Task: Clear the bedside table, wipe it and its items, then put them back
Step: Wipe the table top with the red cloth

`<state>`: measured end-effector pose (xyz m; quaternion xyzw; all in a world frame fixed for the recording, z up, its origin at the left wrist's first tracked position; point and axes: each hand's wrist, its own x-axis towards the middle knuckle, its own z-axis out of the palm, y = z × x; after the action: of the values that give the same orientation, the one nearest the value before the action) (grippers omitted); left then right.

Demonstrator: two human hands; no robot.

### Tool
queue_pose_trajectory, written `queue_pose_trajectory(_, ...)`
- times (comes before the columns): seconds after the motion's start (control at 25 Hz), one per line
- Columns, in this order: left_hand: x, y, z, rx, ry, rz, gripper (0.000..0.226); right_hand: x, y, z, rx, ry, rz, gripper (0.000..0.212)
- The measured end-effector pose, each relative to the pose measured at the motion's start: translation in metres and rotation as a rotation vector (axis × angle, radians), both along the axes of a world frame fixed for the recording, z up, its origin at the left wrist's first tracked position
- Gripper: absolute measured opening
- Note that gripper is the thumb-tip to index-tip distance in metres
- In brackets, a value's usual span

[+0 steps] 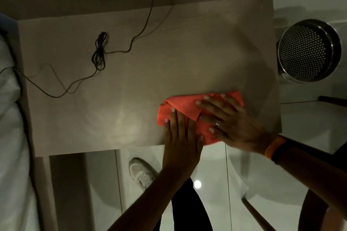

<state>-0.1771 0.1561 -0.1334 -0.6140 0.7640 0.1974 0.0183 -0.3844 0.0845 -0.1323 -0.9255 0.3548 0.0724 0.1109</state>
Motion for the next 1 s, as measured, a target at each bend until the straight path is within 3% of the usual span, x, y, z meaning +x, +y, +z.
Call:
queue_pose_trajectory(0.36, -0.031, -0.159, -0.028, -0.160, -0.012, -0.021, 0.072, -0.019, -0.136, -0.012, -0.196, 0.062, -0.182, 0.055)
queue_pose_trajectory(0.56, -0.071, -0.258, -0.007, -0.046, -0.089, -0.018, 0.076, -0.046, -0.225, -0.014, -0.215, 0.038, -0.252, 0.056)
queue_pose_trajectory(0.72, -0.095, -0.271, -0.010, -0.049, -0.121, 0.014, 0.076, -0.067, -0.236, -0.013, -0.207, 0.045, -0.216, 0.057)
queue_pose_trajectory(1.0, -0.150, -0.277, -0.011, -0.060, -0.003, -0.115, 0.072, -0.142, -0.231, -0.018, -0.121, -0.009, -0.311, 0.060)
